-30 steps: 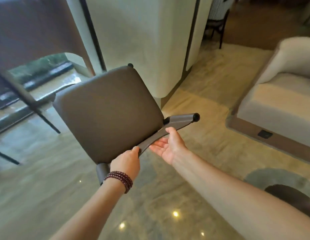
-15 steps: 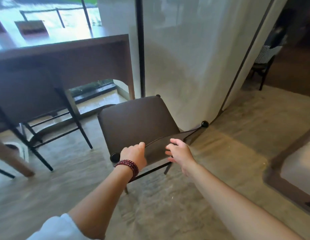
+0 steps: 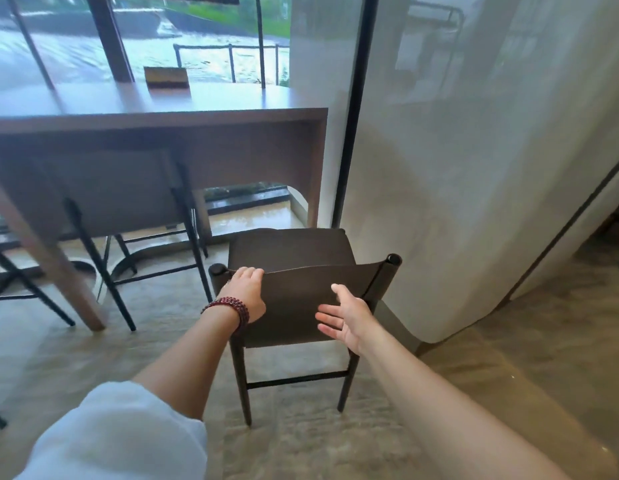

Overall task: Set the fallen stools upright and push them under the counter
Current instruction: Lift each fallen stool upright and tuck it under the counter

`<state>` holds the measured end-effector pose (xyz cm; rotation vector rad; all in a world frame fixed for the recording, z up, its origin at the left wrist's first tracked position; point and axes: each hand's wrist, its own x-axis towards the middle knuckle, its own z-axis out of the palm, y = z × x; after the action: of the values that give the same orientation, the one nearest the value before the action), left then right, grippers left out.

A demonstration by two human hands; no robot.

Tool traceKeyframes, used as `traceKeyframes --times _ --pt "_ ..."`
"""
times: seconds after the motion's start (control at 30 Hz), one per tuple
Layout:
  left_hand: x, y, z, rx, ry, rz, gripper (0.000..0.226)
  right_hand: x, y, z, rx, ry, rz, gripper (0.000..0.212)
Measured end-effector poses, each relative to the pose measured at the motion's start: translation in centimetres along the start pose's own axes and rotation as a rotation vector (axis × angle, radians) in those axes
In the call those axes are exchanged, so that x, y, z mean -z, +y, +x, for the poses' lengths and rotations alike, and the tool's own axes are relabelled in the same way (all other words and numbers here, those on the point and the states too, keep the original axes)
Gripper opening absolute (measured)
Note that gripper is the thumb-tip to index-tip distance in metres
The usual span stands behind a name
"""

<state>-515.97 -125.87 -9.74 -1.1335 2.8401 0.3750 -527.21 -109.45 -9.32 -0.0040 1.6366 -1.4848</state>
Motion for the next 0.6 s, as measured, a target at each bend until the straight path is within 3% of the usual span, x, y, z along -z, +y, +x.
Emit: traceKeyframes --times 0.27,0.4,0.47,0.5,0.53,0.6 --pt "1.0 -0.5 2.3 0.049 -0.008 -0.244 0.066 -1.3 -3.6 4.6 -0.062 -0.030 0.098 0.050" --pt "-0.2 -1.1 1.8 0.085 0.170 -0.588 0.038 -1.5 -5.1 5.9 -0.054 0.006 0.139 0.050" --pt "0.0 -0.4 1.3 0.261 0.379 -0.931 0.012 -1.3 -5.8 6.5 -0.053 0.033 0.168 0.051" --pt "0.2 0.1 1.3 0.383 0.457 -1.081 0.017 -1.1 -6.1 6.8 -0.057 0.053 0.187 0.052" --pt "0.2 0.5 1.4 0.517 0.475 -1.237 0.025 -0.8 -6.4 7.1 -0.064 0.072 0.207 0.052" --pt "-0.1 1.1 2.1 0.771 0.306 -1.557 0.039 0.0 -6.8 7.7 -0.079 0.105 0.255 0.050"
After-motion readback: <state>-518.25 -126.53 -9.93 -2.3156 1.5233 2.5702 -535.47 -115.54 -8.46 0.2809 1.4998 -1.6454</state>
